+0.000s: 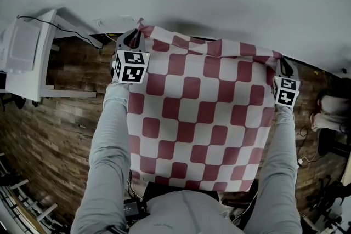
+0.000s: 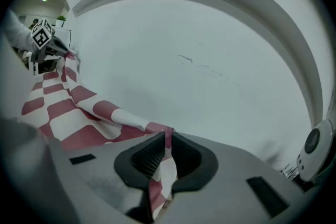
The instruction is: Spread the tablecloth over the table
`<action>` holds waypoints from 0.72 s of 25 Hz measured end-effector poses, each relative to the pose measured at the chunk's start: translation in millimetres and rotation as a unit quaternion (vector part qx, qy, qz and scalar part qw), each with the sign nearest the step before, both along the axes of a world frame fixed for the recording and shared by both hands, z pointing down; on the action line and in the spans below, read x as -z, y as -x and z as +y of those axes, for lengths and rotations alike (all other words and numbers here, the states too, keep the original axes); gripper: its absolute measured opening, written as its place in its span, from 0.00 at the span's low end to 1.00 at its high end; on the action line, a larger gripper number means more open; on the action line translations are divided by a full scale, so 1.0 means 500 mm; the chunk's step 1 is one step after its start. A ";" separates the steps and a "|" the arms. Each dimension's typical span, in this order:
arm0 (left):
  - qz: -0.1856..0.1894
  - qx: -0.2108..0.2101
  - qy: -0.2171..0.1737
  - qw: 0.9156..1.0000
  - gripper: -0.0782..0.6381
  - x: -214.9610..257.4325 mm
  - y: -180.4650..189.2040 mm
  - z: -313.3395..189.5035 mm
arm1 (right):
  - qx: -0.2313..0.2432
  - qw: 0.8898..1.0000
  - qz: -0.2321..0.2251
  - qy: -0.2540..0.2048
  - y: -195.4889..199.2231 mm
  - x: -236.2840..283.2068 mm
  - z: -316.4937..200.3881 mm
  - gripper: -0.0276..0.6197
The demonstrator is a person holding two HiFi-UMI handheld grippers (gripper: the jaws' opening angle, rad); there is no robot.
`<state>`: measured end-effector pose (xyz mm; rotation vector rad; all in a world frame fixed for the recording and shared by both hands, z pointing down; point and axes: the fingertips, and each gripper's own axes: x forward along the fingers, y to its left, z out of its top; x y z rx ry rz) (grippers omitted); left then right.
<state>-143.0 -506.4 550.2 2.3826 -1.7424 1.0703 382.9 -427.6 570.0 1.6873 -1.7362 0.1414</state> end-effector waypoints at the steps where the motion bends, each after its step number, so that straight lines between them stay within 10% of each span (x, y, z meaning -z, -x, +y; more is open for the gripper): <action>1: 0.005 0.003 0.003 1.000 0.22 -0.001 0.005 0.002 | -0.006 1.000 -0.013 0.003 -0.002 -0.006 0.002 0.08; 10: 0.093 0.047 -0.026 0.994 0.34 0.074 0.034 0.003 | -0.016 0.997 -0.073 -0.012 0.000 0.013 0.006 0.33; 18: 0.040 0.020 -0.003 0.999 0.34 0.051 0.016 0.039 | 0.003 0.998 -0.060 -0.007 0.022 0.021 0.034 0.33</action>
